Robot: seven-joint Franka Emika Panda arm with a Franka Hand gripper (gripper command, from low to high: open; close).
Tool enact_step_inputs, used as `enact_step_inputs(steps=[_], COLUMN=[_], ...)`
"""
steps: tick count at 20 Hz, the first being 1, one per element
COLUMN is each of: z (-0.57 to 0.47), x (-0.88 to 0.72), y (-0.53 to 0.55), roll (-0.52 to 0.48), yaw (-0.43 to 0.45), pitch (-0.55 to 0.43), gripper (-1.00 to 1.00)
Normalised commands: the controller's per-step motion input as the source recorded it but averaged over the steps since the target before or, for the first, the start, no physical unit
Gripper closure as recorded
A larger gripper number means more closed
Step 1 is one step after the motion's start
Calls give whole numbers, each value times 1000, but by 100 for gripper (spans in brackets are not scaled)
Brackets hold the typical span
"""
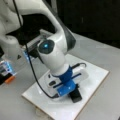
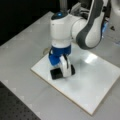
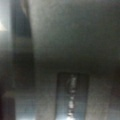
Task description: Erasing curve lines
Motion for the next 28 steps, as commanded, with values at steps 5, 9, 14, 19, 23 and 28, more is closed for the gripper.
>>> enact_step_inputs(steps=[5,9,14,19,23,28], z=[-88,348,505,340,205,39], x=[180,-79,-43,81,116,48], y=[200,-40,-365,-484,-563,-586], roll=[44,-108,-207,-269,-272,-109], yaw=[-197,130,313,387,494,512], pitch=[255,452,415,313,221,129], gripper=[100,100,100,100,100,100])
